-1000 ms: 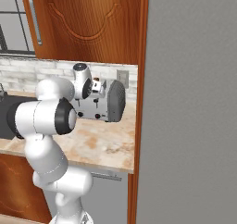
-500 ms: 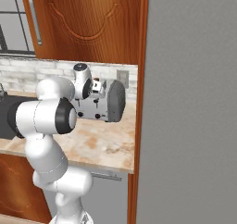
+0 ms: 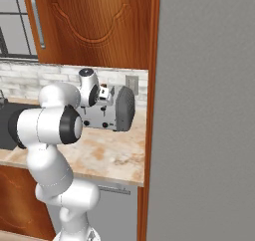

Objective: Start the toaster. Once the lever pops up, take the bread to the plate on the dining counter.

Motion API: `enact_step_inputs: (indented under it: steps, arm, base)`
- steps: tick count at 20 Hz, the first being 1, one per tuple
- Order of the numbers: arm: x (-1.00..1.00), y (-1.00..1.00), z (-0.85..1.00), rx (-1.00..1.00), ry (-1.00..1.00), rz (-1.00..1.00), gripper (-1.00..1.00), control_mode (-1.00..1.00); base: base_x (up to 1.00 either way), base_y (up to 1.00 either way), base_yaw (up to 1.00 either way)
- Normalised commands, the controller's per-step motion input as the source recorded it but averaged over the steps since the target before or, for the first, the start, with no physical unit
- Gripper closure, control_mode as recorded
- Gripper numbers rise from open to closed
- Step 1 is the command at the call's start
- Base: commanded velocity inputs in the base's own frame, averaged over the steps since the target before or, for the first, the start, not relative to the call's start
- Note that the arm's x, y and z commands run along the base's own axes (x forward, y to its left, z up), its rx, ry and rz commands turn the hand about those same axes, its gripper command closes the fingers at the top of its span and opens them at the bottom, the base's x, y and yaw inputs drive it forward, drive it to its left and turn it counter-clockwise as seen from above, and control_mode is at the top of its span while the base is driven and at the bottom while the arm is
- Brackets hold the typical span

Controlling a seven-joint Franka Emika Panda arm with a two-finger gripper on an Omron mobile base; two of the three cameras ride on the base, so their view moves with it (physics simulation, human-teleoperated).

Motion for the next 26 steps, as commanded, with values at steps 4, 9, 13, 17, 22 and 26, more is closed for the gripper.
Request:
enact_step_inputs:
  steps: [4,9,13,17,22,26]
  arm:
    - [0.0,0.01,-0.11,0.0,0.0,0.0,-1.0,-1.0]
    - [0.0,0.0,0.0,0.0,0.0,0.0,-1.0,-1.0]
    - [0.0,0.0,0.0,0.0,0.0,0.0,-1.0,-1.0]
    - [0.0,0.0,0.0,0.0,0.0,0.0,-1.0,-1.0]
    - [0.0,0.0,0.0,0.0,0.0,0.0,-1.0,-1.0]
    - [0.0,0.0,0.0,0.0,0.0,0.0,-1.0,-1.0]
  base:
    - [0.0,0.0,0.0]
    - [0.0,0.0,0.0]
    - [0.0,0.0,0.0]
    - [0.0,0.0,0.0]
    - [0.0,0.0,0.0]
    - [0.0,0.0,0.0]
